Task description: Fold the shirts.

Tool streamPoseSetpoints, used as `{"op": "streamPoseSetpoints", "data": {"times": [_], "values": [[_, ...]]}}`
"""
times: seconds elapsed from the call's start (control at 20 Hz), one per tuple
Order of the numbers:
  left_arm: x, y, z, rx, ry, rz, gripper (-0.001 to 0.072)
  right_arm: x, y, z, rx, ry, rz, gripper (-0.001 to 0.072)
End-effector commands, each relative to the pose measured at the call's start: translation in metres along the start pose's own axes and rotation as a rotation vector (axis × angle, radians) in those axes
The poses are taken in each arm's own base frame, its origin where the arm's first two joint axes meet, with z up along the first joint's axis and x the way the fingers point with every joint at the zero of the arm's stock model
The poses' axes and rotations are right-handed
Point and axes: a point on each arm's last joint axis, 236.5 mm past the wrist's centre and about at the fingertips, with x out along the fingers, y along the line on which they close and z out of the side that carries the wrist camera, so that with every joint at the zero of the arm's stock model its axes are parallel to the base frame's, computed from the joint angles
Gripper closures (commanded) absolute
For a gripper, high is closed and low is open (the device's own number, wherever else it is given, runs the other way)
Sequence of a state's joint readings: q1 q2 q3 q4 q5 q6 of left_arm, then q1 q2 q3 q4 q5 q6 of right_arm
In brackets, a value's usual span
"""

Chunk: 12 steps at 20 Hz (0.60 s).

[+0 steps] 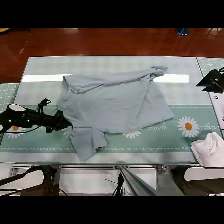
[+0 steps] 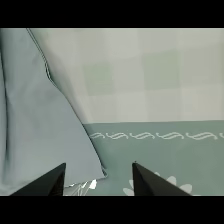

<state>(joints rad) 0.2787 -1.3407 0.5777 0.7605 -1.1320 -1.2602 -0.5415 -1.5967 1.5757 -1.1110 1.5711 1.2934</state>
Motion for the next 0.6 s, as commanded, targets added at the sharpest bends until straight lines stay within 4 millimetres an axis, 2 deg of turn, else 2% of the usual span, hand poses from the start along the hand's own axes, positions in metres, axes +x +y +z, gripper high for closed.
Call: {"op": "streamPoseSetpoints", "data": {"times": [0.0, 0.15, 0.25, 0.35, 0.55], "values": [[0.005, -0.016, -0.001, 0.011, 0.003, -0.052, 0.0688, 0.003, -0.022, -0.018, 0.053, 0.014, -0.019, 0.0212], [0.004, -0.017, -0.003, 0.03, 0.011, -0.056, 0.0688, 0.034, -0.037, -0.065, 0.156, 0.114, 0.033, 0.0212], [0.004, -0.018, -0.003, 0.045, 0.011, -0.063, 0.0688, 0.06, -0.03, -0.087, 0.17, 0.167, 0.086, 0.0211], [0.003, -0.021, -0.003, 0.056, 0.011, -0.073, 0.0688, 0.081, -0.017, -0.095, 0.157, 0.176, 0.129, 0.0211], [0.002, -0.024, -0.005, 0.065, 0.014, -0.082, 0.0688, 0.115, 0.0, -0.098, 0.118, 0.173, 0.105, 0.0211]]}}
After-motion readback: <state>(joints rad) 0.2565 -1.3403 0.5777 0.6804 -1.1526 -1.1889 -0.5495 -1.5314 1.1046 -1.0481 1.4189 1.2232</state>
